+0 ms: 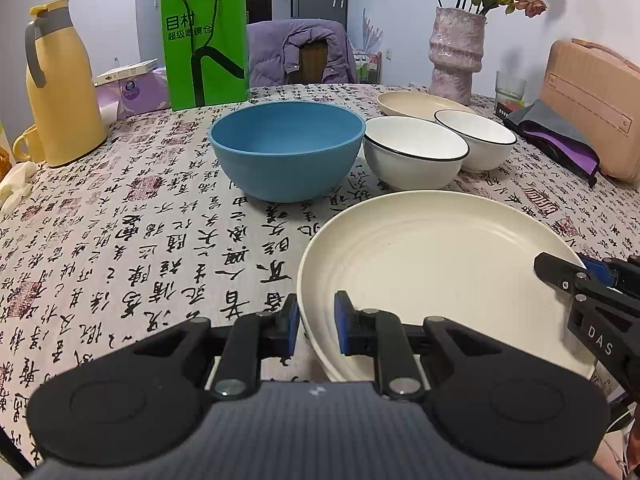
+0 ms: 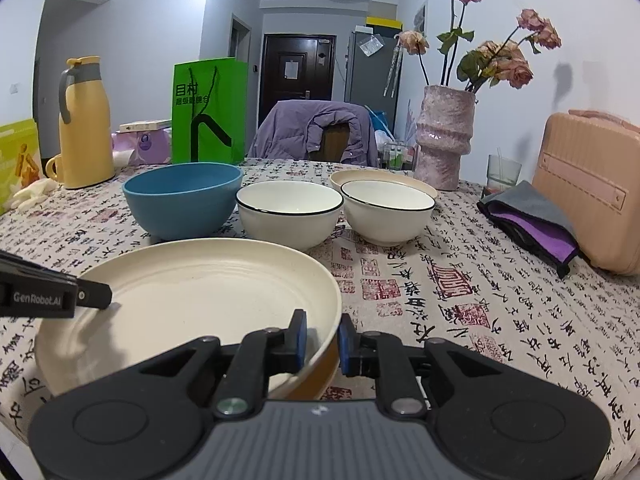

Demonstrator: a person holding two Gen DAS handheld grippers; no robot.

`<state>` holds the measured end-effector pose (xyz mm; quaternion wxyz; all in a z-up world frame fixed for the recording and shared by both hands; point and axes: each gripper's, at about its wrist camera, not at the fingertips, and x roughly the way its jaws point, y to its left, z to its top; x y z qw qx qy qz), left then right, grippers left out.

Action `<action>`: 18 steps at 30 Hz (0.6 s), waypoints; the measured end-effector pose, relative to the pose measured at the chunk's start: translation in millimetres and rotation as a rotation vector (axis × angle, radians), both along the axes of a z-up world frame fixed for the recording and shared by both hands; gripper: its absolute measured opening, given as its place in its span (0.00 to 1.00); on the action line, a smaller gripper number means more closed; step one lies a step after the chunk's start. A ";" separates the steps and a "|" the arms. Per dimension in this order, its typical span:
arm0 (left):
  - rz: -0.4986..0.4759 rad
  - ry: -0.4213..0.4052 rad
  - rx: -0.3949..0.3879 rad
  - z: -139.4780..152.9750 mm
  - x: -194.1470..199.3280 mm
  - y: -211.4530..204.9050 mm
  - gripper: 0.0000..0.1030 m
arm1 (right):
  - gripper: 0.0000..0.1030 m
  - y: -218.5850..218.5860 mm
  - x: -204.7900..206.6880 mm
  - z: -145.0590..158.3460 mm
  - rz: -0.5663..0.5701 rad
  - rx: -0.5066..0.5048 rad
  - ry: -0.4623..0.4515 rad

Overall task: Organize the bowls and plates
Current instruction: 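Lower the cream plate flat onto the table beside the bowls with both grippers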

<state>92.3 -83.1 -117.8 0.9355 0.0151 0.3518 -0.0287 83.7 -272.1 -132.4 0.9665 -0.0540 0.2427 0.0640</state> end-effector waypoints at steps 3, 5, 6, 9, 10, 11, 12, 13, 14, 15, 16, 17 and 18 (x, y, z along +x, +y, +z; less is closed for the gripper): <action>0.000 0.001 0.001 -0.3 -0.1 -0.1 0.18 | 0.17 3.0 -1.3 -2.2 0.006 -0.035 -0.014; 0.000 0.002 0.002 -0.5 0.4 -0.4 0.18 | 0.17 4.6 -1.3 -4.1 0.011 -0.056 -0.019; 0.000 0.002 0.003 -0.6 0.6 -0.5 0.18 | 0.17 5.3 -1.6 -4.7 0.013 -0.067 -0.023; 0.000 -0.001 0.008 -0.9 1.0 -0.6 0.18 | 0.18 7.2 -1.2 -6.3 0.018 -0.091 -0.028; 0.000 -0.001 0.009 -1.0 1.3 -0.6 0.18 | 0.18 7.3 -1.3 -6.8 0.019 -0.097 -0.030; -0.001 -0.001 0.010 -1.2 1.6 -0.8 0.17 | 0.18 7.8 -1.4 -7.4 0.019 -0.104 -0.032; -0.001 -0.001 0.011 -1.5 1.9 -1.5 0.17 | 0.18 7.9 -1.2 -7.9 0.020 -0.111 -0.034; -0.001 -0.001 0.013 -1.8 2.1 -1.8 0.17 | 0.18 8.8 -1.2 -8.7 0.021 -0.118 -0.036; -0.001 -0.002 0.014 -2.1 2.3 -2.1 0.17 | 0.19 9.3 -1.2 -9.1 0.021 -0.125 -0.038; -0.002 -0.003 0.016 -2.3 2.4 -2.5 0.17 | 0.19 10.0 -1.2 -9.6 0.021 -0.134 -0.041; -0.001 -0.004 0.019 -2.6 2.2 -3.3 0.18 | 0.18 11.1 -1.2 -10.7 0.020 -0.148 -0.044; -0.002 -0.007 0.021 -2.8 2.0 -3.6 0.18 | 0.17 12.7 -1.1 -12.2 0.018 -0.168 -0.047; -0.002 -0.008 0.023 -3.0 1.9 -4.0 0.18 | 0.17 14.2 -1.3 -14.1 0.020 -0.185 -0.049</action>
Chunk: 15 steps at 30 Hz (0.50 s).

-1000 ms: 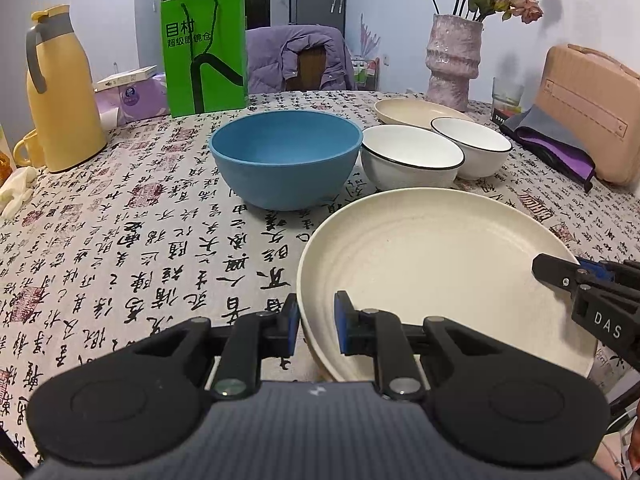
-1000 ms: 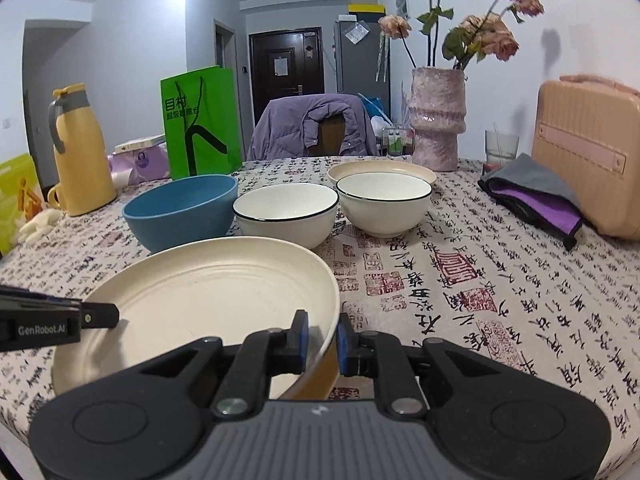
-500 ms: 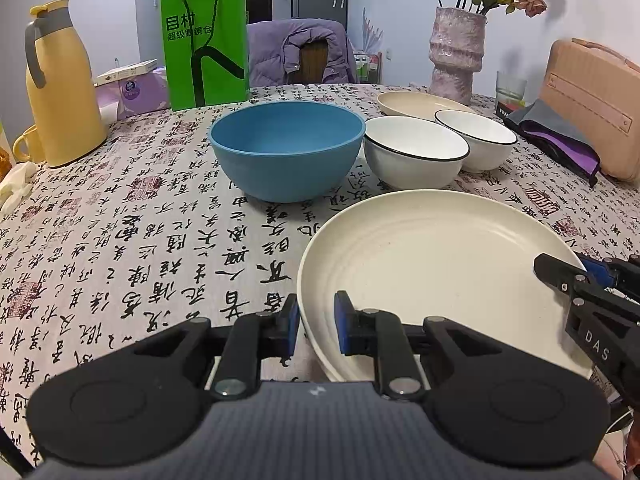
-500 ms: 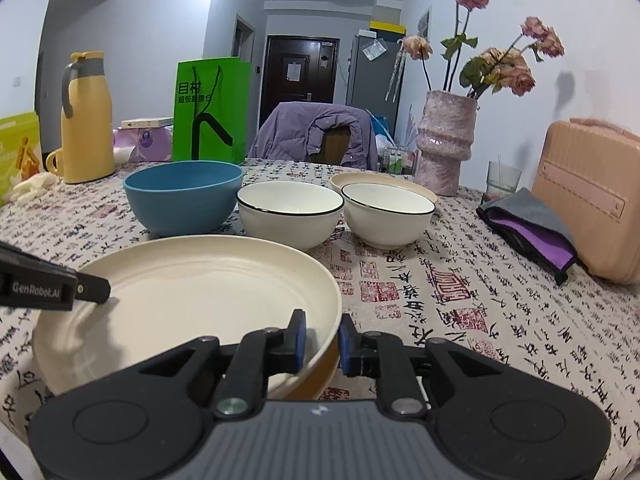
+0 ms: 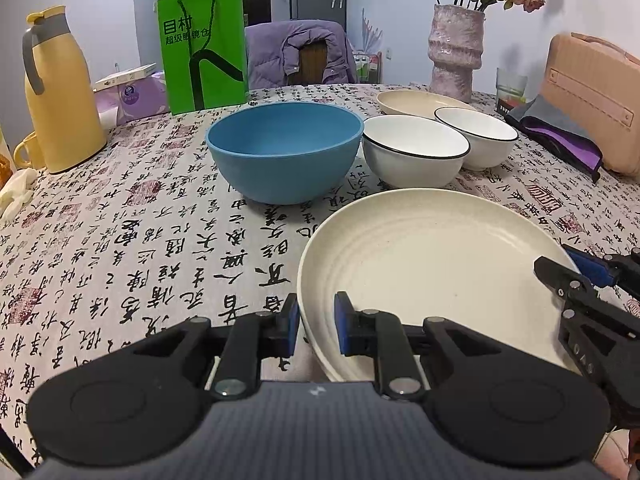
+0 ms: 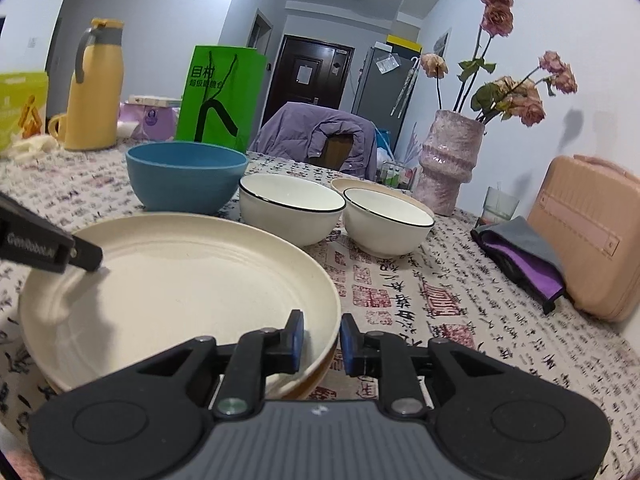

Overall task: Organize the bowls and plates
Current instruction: 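Lower the cream plate flat onto the table beside the bowls with both grippers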

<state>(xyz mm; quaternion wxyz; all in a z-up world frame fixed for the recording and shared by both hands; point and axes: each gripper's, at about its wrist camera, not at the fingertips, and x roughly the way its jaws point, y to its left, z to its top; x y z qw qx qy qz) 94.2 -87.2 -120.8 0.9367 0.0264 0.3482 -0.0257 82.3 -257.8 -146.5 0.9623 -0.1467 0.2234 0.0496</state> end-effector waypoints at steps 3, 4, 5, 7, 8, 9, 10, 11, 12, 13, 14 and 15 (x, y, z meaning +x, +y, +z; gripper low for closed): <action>-0.001 -0.007 0.009 -0.6 -0.5 -1.7 0.17 | 0.17 2.7 -1.4 -4.3 0.004 -0.028 -0.010; 0.000 -0.009 0.013 -0.6 -0.4 -2.3 0.17 | 0.17 2.8 -1.6 -4.6 0.005 -0.031 -0.012; 0.000 -0.011 0.018 -1.0 -0.4 -2.8 0.17 | 0.17 2.4 -1.7 -4.6 0.005 -0.029 -0.012; -0.001 -0.011 0.021 -1.5 -0.1 -3.6 0.17 | 0.17 1.3 -1.6 -4.8 0.007 -0.024 -0.013; -0.001 -0.012 0.023 -1.7 0.2 -3.7 0.17 | 0.17 1.1 -1.8 -4.8 0.008 -0.024 -0.014; -0.001 -0.012 0.025 -1.9 0.3 -4.1 0.17 | 0.17 1.1 -1.9 -4.8 0.007 -0.024 -0.014; -0.001 -0.012 0.029 -2.4 0.5 -4.6 0.18 | 0.17 0.7 -1.8 -4.9 0.008 -0.023 -0.015; -0.001 -0.014 0.033 -2.7 0.2 -5.5 0.18 | 0.17 0.1 -1.9 -4.9 0.009 -0.019 -0.015; -0.001 -0.016 0.038 -3.0 -0.2 -6.3 0.18 | 0.17 -0.6 -1.9 -4.8 0.011 -0.015 -0.016; -0.001 -0.018 0.043 -3.4 -0.2 -7.0 0.18 | 0.17 -1.1 -1.9 -5.0 0.012 -0.012 -0.016; -0.001 -0.019 0.045 -3.5 -0.4 -7.6 0.19 | 0.17 -1.6 -1.9 -5.0 0.013 -0.009 -0.016; -0.001 -0.020 0.046 -3.7 -0.2 -7.7 0.19 | 0.17 -2.1 -1.8 -5.1 0.014 -0.006 -0.017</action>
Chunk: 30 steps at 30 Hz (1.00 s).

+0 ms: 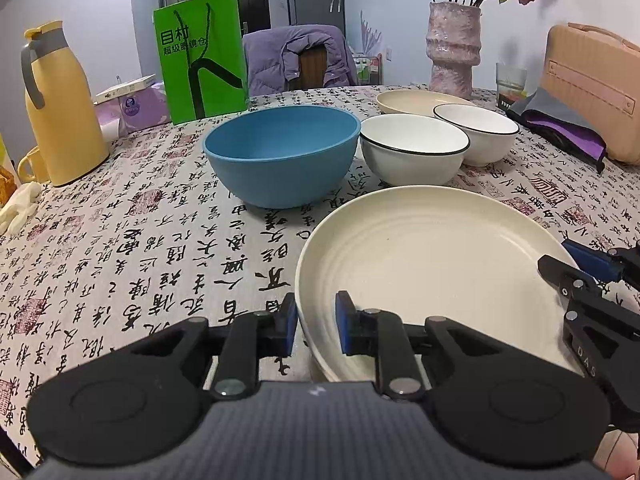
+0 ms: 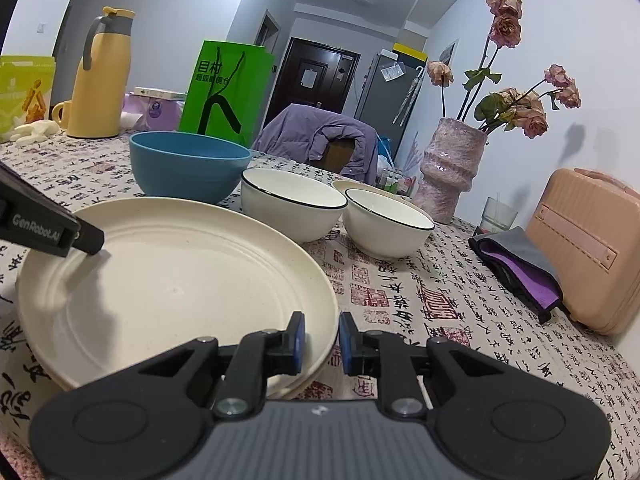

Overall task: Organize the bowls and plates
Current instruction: 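Lower the cream plate flat onto the table beside the bowls with both grippers, then open both grippers to release the cream plate rim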

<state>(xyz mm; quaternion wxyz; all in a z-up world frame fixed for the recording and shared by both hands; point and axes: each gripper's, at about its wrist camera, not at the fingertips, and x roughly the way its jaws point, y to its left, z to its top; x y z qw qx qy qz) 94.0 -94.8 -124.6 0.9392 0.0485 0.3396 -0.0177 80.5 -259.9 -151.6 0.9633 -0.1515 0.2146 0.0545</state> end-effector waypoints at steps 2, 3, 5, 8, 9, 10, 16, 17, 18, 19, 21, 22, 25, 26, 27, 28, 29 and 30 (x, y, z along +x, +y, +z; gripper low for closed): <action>0.001 0.000 0.000 -0.2 0.2 0.0 0.19 | 0.17 -1.7 0.1 0.0 0.003 0.011 0.002; 0.001 -0.001 0.000 -0.2 0.1 -0.1 0.19 | 0.18 -2.6 0.2 0.4 0.004 0.018 0.005; 0.001 -0.001 -0.003 -0.2 -0.1 0.1 0.19 | 0.19 -5.0 0.9 1.1 0.009 0.040 0.011; 0.000 0.001 -0.019 -0.3 -0.2 1.9 0.21 | 0.23 -10.6 2.3 3.8 0.020 0.095 0.030; 0.000 0.001 -0.021 -0.3 -0.3 2.4 0.22 | 0.26 -12.9 2.6 4.7 0.025 0.119 0.037; -0.001 0.000 -0.022 -0.2 -0.4 2.5 0.26 | 0.27 -14.6 2.9 5.5 0.025 0.137 0.042; 0.000 -0.027 -0.032 3.2 -4.1 4.4 0.51 | 0.48 -21.2 3.2 10.8 0.044 0.223 0.059; 0.003 -0.034 -0.037 4.4 -4.7 6.0 0.57 | 0.56 -22.4 3.4 11.8 0.047 0.237 0.060; 0.006 -0.041 -0.042 5.3 -6.0 7.0 0.59 | 0.58 -23.8 3.7 12.9 0.050 0.252 0.060; 0.009 -0.048 -0.047 6.5 -6.6 8.5 0.64 | 0.62 -25.2 3.5 14.2 0.054 0.267 0.060; 0.012 -0.065 -0.059 9.1 -7.8 11.6 0.69 | 0.70 -28.2 3.6 16.3 0.058 0.296 0.059; 0.012 -0.072 -0.064 10.1 -8.3 12.1 0.72 | 0.78 -29.5 3.2 17.5 0.058 0.309 0.058; 0.005 -0.101 -0.085 14.5 -11.8 15.3 0.80 | 0.85 -35.9 3.4 21.5 0.058 0.359 0.055; 0.002 -0.110 -0.091 16.0 -13.3 16.0 0.83 | 0.89 -38.4 3.7 22.9 0.053 0.377 0.054; -0.001 -0.121 -0.100 17.9 -14.7 16.8 0.86 | 0.90 -40.8 4.0 24.1 0.050 0.395 0.053; -0.003 -0.130 -0.108 19.4 -15.9 17.2 0.95 | 0.97 -43.9 4.6 25.5 0.046 0.417 0.055; -0.005 -0.146 -0.120 21.4 -17.7 18.5 1.00 | 1.00 -47.0 5.2 26.6 0.043 0.435 0.054; -0.005 -0.162 -0.130 23.1 -19.7 19.8 1.00 | 1.00 -49.5 5.3 27.9 0.043 0.453 0.053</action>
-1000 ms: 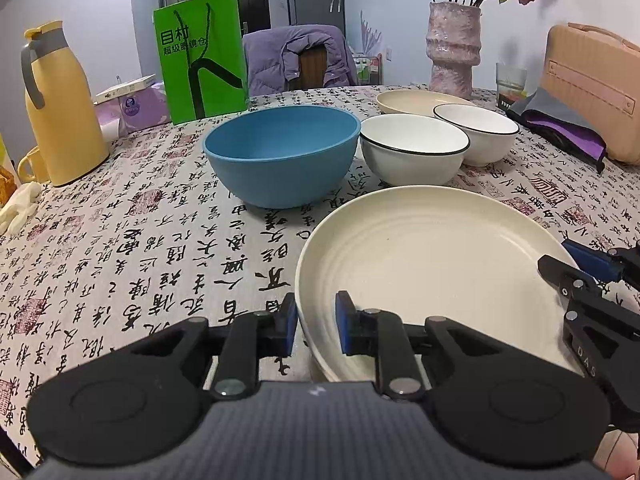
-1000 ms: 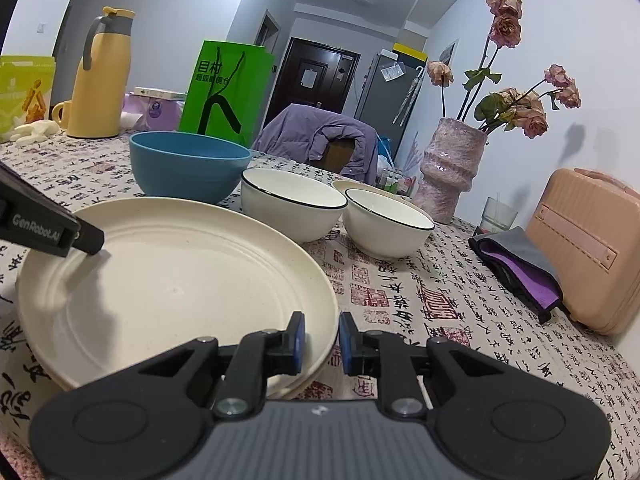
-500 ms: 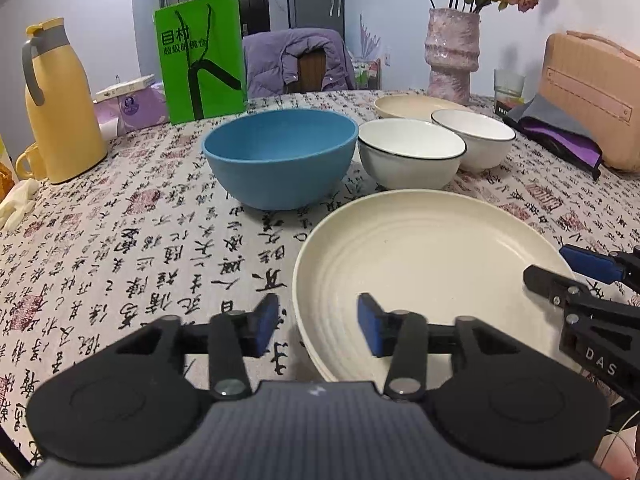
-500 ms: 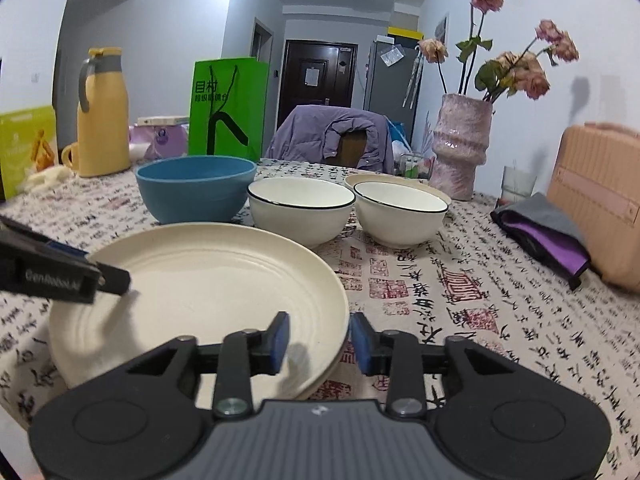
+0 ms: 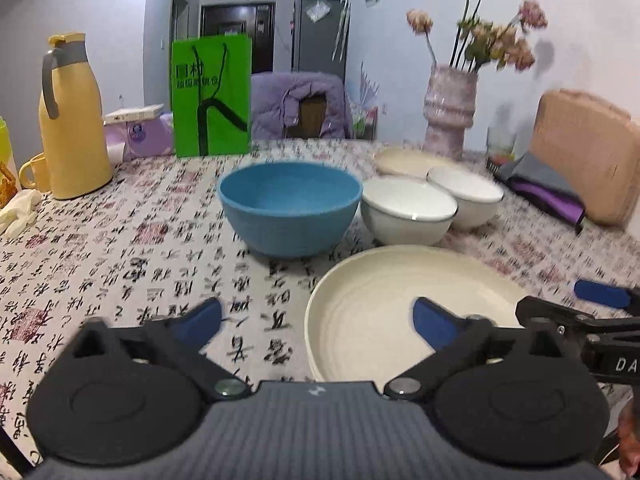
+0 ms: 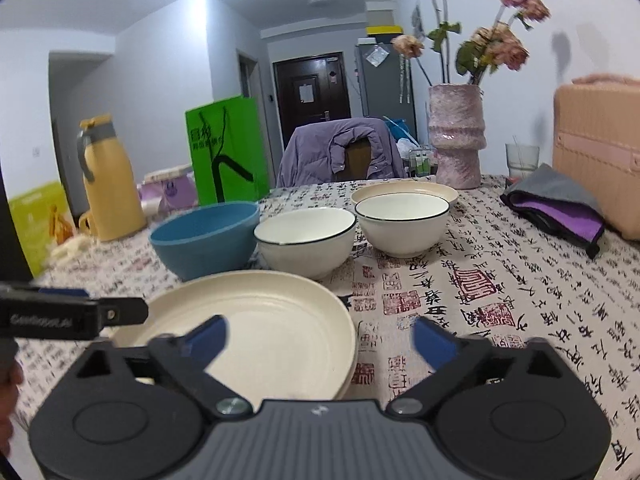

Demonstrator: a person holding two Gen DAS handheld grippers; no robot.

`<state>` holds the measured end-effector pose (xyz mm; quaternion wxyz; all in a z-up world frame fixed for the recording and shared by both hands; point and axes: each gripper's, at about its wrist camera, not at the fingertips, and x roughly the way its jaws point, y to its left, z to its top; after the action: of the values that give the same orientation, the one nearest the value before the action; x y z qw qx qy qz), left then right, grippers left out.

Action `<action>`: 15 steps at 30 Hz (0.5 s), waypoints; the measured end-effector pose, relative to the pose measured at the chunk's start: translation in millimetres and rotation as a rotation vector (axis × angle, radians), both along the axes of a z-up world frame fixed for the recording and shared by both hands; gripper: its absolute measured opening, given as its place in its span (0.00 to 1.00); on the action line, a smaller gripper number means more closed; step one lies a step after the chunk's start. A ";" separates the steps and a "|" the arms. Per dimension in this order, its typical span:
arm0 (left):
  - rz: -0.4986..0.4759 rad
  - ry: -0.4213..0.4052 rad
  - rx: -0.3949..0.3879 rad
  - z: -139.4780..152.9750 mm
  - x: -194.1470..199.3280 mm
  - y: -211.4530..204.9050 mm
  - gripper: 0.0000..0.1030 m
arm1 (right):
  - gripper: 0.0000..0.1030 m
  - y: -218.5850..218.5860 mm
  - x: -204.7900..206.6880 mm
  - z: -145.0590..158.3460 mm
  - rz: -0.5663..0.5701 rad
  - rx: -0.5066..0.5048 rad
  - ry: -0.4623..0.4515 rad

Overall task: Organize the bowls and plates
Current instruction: 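Open both grippers to release the cream plate rim, then move both open grippers past the bowls toward the second cream plate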

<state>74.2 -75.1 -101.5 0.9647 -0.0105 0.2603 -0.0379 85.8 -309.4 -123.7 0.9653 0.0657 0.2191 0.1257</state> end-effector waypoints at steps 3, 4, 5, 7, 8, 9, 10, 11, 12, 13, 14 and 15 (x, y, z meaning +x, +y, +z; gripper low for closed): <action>0.000 -0.028 -0.024 4.8 -3.5 2.3 1.00 | 1.00 -6.4 -0.5 4.3 -0.011 0.035 -0.007; 0.002 -0.034 -0.030 6.0 -4.0 3.1 1.00 | 1.00 -7.7 -1.1 5.1 -0.014 0.042 -0.011; 0.004 -0.039 -0.034 6.9 -4.4 3.4 1.00 | 1.00 -9.0 -1.6 6.4 -0.017 0.047 -0.016; 0.003 -0.040 -0.039 8.4 -4.9 4.2 1.00 | 1.00 -10.8 0.0 9.7 -0.018 0.051 -0.014; 0.001 -0.034 -0.047 9.3 -4.4 4.9 1.00 | 1.00 -11.2 1.2 12.5 -0.020 0.051 -0.009; 0.001 -0.030 -0.057 10.3 -4.4 6.0 1.00 | 1.00 -12.0 1.2 15.8 -0.021 0.053 -0.013; -0.001 -0.034 -0.066 11.3 -4.7 7.4 1.00 | 1.00 -13.1 -0.2 19.0 -0.022 0.055 -0.031; -0.002 -0.045 -0.073 12.1 -5.8 8.6 1.00 | 1.00 -13.9 -1.4 21.7 -0.025 0.055 -0.046; 0.001 -0.052 -0.074 12.6 -6.1 9.5 1.00 | 1.00 -14.7 -1.5 23.5 -0.030 0.056 -0.051; 0.005 -0.052 -0.071 13.6 -5.6 9.6 1.00 | 1.00 -15.5 -1.1 25.1 -0.030 0.062 -0.050; 0.005 -0.051 -0.068 14.2 -5.1 9.6 1.00 | 1.00 -16.2 -0.4 25.9 -0.028 0.065 -0.050; 0.003 -0.054 -0.069 15.1 -5.0 9.5 1.00 | 1.00 -16.2 0.2 26.5 -0.028 0.063 -0.050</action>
<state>69.3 -65.5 -86.4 0.9705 -0.0430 0.2328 -0.0455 86.0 -325.6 -97.2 0.9696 0.0959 0.1899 0.1207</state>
